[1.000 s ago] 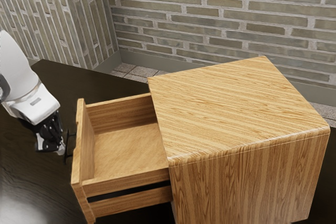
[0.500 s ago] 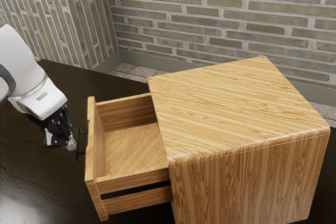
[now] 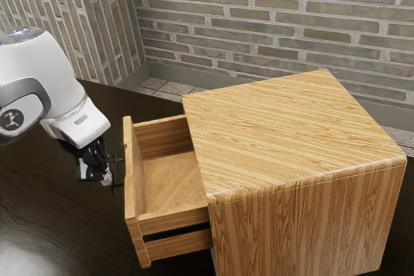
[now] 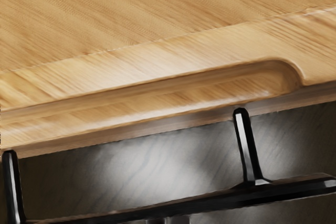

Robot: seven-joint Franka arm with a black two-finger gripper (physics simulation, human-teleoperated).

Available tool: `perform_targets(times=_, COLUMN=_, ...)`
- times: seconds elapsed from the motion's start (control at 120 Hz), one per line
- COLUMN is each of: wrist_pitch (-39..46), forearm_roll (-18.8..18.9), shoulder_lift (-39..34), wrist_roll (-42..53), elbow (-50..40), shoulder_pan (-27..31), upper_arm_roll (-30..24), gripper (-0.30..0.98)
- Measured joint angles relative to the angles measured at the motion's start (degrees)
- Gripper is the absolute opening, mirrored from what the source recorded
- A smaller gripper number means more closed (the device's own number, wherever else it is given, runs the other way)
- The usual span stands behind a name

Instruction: Push the drawer handle with one arm to close the drawer

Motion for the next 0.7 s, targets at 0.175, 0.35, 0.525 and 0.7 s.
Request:
perform_targets(times=0.175, wrist_pitch=1.3, forearm_roll=-0.1, shoulder_lift=1.9, wrist_roll=-0.7, elbow=1.1, shoulder_pan=-0.1, upper_arm_roll=-0.3, gripper=-0.1)
perform_targets(times=0.35, wrist_pitch=2.7, forearm_roll=-0.1, shoulder_lift=5.4, wrist_roll=-1.5, elbow=2.7, shoulder_pan=-0.6, upper_arm_roll=-0.8, gripper=-0.1)
perform_targets(times=0.525, wrist_pitch=3.5, forearm_roll=-0.1, shoulder_lift=8.1, wrist_roll=-2.4, elbow=4.9, shoulder_pan=-0.9, upper_arm_roll=-1.9, gripper=-0.1)
perform_targets(times=0.7, wrist_pitch=4.2, forearm_roll=-0.5, shoulder_lift=10.7, wrist_roll=-3.1, elbow=7.3, shoulder_pan=-1.0, upper_arm_roll=-3.3, gripper=-0.1)
